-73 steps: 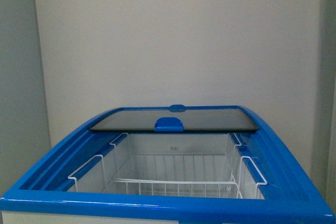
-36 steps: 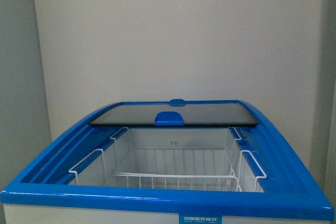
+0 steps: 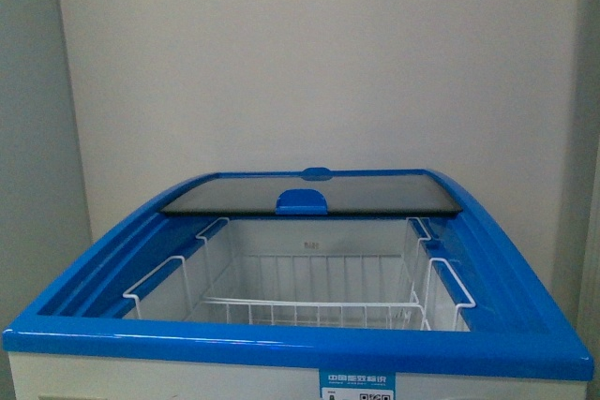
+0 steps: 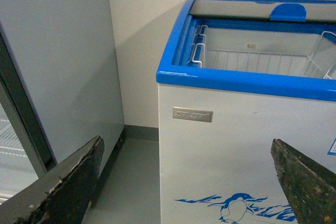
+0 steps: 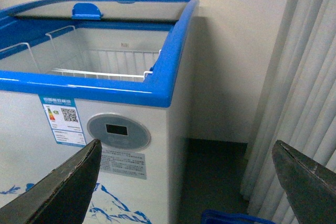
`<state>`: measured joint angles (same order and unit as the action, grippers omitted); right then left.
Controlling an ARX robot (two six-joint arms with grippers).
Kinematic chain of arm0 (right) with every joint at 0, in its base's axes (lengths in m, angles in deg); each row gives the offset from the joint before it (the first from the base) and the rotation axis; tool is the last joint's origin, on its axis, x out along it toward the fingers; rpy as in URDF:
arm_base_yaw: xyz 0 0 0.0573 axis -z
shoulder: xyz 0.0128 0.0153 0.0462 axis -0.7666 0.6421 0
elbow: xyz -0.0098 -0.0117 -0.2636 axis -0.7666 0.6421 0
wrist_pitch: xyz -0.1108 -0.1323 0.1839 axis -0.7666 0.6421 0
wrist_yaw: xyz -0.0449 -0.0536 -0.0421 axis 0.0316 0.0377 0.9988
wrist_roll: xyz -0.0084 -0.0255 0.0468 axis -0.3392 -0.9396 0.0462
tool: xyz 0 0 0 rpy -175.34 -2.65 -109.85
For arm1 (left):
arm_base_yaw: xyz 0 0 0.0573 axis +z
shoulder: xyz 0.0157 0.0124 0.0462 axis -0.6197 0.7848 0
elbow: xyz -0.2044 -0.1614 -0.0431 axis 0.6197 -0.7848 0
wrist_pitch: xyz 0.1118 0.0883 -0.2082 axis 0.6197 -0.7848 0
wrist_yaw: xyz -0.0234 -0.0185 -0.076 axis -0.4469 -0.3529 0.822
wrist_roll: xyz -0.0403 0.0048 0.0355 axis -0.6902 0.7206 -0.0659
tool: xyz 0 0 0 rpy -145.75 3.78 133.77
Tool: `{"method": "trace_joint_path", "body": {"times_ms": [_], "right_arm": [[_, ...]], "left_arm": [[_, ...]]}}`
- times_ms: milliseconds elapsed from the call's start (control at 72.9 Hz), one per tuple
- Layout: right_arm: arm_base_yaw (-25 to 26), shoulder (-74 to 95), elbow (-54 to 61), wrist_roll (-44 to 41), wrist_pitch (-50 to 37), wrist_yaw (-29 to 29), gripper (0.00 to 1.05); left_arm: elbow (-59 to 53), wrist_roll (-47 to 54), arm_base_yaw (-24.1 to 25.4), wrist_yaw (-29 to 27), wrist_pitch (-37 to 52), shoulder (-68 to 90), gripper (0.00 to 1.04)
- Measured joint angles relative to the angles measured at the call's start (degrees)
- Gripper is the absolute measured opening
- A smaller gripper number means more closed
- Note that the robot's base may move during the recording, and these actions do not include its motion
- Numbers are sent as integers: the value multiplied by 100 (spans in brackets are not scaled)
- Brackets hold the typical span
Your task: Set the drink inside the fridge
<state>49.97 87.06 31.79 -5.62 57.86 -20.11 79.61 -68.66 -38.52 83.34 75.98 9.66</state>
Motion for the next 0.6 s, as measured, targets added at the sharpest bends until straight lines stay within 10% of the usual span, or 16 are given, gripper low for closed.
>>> {"method": "trace_joint_path", "body": {"times_ms": [604], "right_arm": [[0,0,0,0,0,-2,97]], "left_arm": [[0,-2,0,0,0,0,97]]}}
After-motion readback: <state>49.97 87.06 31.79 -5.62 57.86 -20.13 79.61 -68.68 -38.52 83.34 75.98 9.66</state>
